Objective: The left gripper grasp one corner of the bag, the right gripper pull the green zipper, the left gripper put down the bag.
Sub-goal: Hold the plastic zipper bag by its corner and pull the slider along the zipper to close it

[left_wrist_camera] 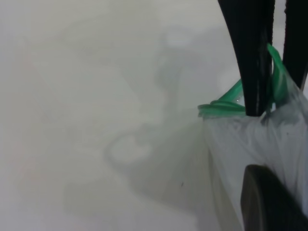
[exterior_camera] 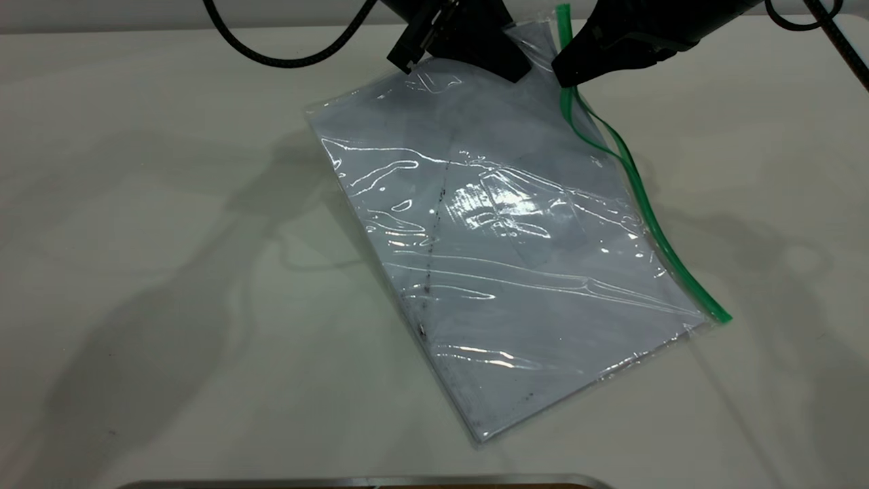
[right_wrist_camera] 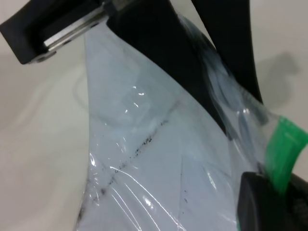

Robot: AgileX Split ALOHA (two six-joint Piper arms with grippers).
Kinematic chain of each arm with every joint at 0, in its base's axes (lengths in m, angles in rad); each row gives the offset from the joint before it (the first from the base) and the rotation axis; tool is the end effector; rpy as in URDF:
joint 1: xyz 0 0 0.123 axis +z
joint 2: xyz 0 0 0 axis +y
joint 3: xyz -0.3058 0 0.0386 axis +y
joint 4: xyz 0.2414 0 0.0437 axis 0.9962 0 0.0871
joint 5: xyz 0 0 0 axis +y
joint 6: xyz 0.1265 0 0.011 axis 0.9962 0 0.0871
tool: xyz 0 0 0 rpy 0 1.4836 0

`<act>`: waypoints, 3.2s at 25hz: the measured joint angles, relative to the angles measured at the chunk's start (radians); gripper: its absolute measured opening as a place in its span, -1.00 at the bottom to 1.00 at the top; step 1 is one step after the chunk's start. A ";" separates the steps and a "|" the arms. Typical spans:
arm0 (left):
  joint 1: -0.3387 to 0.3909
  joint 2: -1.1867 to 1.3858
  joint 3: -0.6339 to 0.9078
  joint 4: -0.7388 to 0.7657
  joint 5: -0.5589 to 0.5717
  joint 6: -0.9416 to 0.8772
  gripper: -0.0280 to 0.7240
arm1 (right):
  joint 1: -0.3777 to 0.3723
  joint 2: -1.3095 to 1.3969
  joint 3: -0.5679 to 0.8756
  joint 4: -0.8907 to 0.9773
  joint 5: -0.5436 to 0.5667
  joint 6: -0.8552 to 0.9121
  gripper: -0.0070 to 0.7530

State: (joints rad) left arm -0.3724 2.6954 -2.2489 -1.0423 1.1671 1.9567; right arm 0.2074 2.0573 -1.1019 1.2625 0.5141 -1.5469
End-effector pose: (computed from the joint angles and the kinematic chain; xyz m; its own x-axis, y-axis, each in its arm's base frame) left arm 0.4803 -0.2959 0.0827 0.2807 0.5290 -0.8009 0.9548 -0.2393 0.1765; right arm 0.3881 0.1425 0.1068 -0.6652 -0.4297 -0.6107 -0.6634 0.7154 0.2192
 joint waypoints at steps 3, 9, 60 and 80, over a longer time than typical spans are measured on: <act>0.001 -0.001 0.000 -0.001 0.000 0.001 -0.78 | 0.000 0.000 0.000 -0.002 -0.003 0.002 -0.81; 0.008 -0.004 0.000 -0.002 0.000 0.002 -0.78 | 0.000 0.015 0.000 -0.003 -0.004 0.002 -0.79; 0.058 -0.035 0.000 0.102 0.001 -0.114 -0.78 | -0.014 0.109 -0.066 0.278 0.104 -0.153 0.49; 0.058 -0.035 0.000 0.087 0.001 -0.204 -0.78 | -0.014 0.109 -0.068 0.299 0.080 -0.166 0.34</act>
State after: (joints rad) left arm -0.3146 2.6604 -2.2489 -0.9553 1.1680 1.7527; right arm 0.1929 2.1664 -1.1696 1.5619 0.5943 -1.7131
